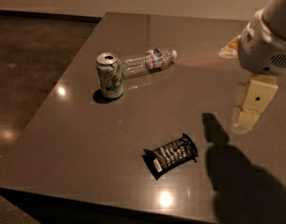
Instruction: Move rxbar chocolate near 7up can
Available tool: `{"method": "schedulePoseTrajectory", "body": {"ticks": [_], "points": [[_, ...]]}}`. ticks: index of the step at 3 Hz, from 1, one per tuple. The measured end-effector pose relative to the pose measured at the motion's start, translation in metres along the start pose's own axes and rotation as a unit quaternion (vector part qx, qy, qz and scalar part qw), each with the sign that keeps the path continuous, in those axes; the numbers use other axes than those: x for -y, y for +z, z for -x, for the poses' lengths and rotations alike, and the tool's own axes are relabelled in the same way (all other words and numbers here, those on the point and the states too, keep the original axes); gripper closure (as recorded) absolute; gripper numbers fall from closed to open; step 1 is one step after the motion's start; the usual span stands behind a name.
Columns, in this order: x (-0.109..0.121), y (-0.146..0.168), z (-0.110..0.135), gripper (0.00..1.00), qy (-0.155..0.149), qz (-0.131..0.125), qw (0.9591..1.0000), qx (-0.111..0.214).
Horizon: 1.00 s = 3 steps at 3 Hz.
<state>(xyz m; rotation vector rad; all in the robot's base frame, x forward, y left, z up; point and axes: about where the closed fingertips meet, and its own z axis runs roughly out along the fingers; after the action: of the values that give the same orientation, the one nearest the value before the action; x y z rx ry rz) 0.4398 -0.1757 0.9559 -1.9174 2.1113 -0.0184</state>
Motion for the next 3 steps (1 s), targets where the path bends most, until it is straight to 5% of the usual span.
{"method": "schedulePoseTrajectory", "body": {"ticks": [3], "points": [[-0.032,0.061,0.026,0.00,-0.105,0.050,0.9932,-0.003]]}}
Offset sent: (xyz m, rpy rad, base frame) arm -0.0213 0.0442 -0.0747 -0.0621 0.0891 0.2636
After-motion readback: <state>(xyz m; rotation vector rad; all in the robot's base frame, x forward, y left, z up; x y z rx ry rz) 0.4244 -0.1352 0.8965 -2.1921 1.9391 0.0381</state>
